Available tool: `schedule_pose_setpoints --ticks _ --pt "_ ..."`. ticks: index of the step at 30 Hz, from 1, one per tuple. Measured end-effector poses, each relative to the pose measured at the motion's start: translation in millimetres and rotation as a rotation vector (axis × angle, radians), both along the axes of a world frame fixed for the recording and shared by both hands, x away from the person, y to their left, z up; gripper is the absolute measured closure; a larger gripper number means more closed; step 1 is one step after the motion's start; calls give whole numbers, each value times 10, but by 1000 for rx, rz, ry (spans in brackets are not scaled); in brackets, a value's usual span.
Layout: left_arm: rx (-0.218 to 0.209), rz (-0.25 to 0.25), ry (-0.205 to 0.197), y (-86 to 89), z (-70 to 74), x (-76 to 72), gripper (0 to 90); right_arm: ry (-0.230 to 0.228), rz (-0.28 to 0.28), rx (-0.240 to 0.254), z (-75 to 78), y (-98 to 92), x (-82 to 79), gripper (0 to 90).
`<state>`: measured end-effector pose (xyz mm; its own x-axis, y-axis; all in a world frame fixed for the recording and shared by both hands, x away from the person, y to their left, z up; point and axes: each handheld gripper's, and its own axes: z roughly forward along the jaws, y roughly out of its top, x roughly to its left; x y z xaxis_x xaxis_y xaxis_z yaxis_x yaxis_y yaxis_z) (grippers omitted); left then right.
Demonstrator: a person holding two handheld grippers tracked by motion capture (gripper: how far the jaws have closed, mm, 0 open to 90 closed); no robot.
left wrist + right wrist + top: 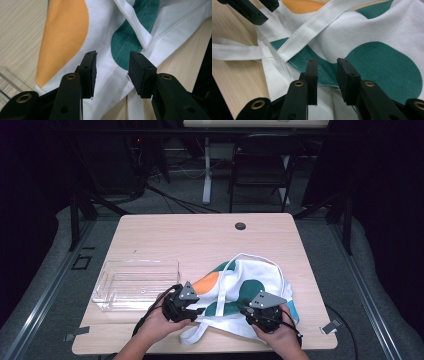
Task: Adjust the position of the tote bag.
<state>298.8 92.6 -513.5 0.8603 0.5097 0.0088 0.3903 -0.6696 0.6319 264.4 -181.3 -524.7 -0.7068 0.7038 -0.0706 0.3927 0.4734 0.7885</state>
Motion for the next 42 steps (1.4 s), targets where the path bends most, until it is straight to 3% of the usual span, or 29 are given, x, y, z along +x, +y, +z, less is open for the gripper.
schedule_pose_setpoints --ticks 28,42 --pt "56 -95 -25 -247 -84 -119 548 -2 6 -3 -5 8 -12 705" --pt "95 -97 -36 -322 -172 -138 512 1 15 2 -7 15 -14 696"
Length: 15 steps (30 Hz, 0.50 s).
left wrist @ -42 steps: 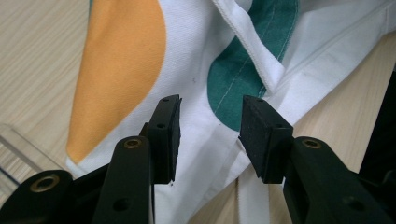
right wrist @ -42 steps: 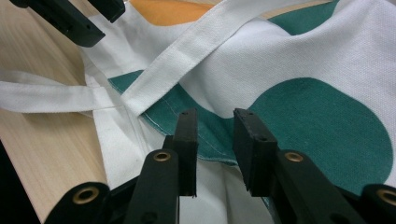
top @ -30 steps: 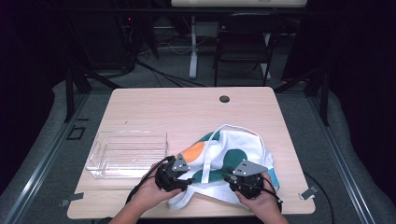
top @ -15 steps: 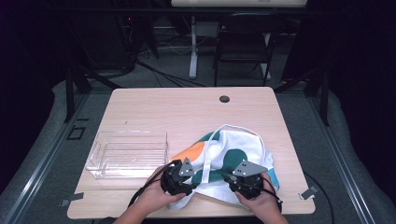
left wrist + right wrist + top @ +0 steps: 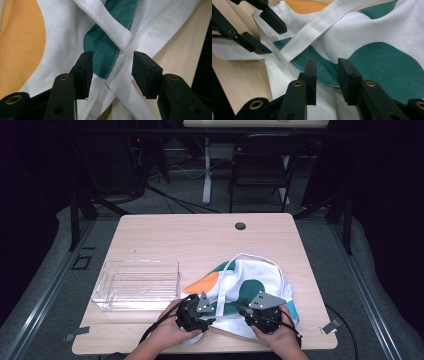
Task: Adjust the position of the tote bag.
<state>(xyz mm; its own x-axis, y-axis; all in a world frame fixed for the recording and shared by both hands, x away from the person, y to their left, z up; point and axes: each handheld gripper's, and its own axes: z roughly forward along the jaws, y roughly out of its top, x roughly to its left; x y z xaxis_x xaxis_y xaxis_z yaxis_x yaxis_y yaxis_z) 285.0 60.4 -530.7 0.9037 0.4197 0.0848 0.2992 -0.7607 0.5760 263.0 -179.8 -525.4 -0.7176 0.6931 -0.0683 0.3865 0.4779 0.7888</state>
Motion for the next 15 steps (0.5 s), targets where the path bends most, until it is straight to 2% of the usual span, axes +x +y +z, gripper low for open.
schedule_pose_setpoints --ticks 9,15 --pt "30 15 -26 -19 -64 9 478 -1 7 0 -9 12 -1 687" --pt "44 13 -22 -27 -95 18 454 -1 8 -1 -13 11 1 685"
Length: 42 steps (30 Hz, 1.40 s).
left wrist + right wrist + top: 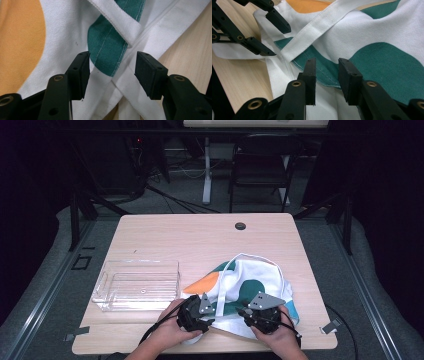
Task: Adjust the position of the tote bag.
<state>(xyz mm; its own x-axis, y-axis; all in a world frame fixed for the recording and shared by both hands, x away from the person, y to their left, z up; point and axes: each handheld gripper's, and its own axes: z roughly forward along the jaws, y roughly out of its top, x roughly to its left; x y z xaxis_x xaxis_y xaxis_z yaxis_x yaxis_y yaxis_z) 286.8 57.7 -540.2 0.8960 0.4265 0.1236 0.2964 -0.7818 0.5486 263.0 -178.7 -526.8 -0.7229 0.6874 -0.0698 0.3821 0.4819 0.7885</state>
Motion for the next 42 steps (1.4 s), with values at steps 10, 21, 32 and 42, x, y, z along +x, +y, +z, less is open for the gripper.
schedule_pose_setpoints --ticks 10,21,32,42 --pt "8 -4 -7 -14 -33 1 440 0 2 -1 -9 7 5 679" --pt "12 -17 -23 -16 -57 8 421 4 7 -4 -14 5 11 676" --pt "5 -17 -41 -28 -75 5 442 4 7 -4 -19 11 11 675" --pt "3 -14 -45 -40 -84 0 486 6 11 -9 -19 15 8 675"
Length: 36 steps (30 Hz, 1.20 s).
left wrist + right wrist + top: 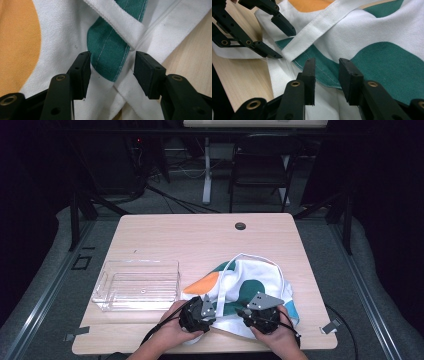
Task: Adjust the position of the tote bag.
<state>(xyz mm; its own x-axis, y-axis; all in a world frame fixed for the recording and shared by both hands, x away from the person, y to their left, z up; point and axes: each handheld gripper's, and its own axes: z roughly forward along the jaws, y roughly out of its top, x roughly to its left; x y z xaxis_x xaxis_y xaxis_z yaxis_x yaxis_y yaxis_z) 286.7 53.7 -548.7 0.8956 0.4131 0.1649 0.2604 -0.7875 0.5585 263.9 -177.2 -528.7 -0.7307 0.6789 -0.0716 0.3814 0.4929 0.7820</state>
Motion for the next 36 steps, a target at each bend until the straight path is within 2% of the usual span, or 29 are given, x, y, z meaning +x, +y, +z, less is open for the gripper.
schedule_pose_setpoints --ticks 3,6,12,19,24,25,31,36 --pt "-4 -2 11 4 5 6 504 1 1 -1 -1 1 0 675" --pt "-8 3 4 2 3 5 521 1 1 0 -1 2 0 675" --pt "-17 -17 6 3 22 -3 589 0 0 1 -1 1 -1 675" --pt "-19 -25 5 2 43 -17 622 -2 0 5 -1 2 -3 675" --pt "-28 -25 -14 11 77 -31 639 -2 -1 6 -2 3 -3 674" --pt "-35 -20 -28 12 81 -36 643 -2 -1 5 -2 3 -3 674" --pt "-45 -25 -29 24 109 -42 671 -3 -2 7 -2 5 -3 674" --pt "-50 -28 -46 27 132 -51 716 -6 1 6 6 4 -7 674"
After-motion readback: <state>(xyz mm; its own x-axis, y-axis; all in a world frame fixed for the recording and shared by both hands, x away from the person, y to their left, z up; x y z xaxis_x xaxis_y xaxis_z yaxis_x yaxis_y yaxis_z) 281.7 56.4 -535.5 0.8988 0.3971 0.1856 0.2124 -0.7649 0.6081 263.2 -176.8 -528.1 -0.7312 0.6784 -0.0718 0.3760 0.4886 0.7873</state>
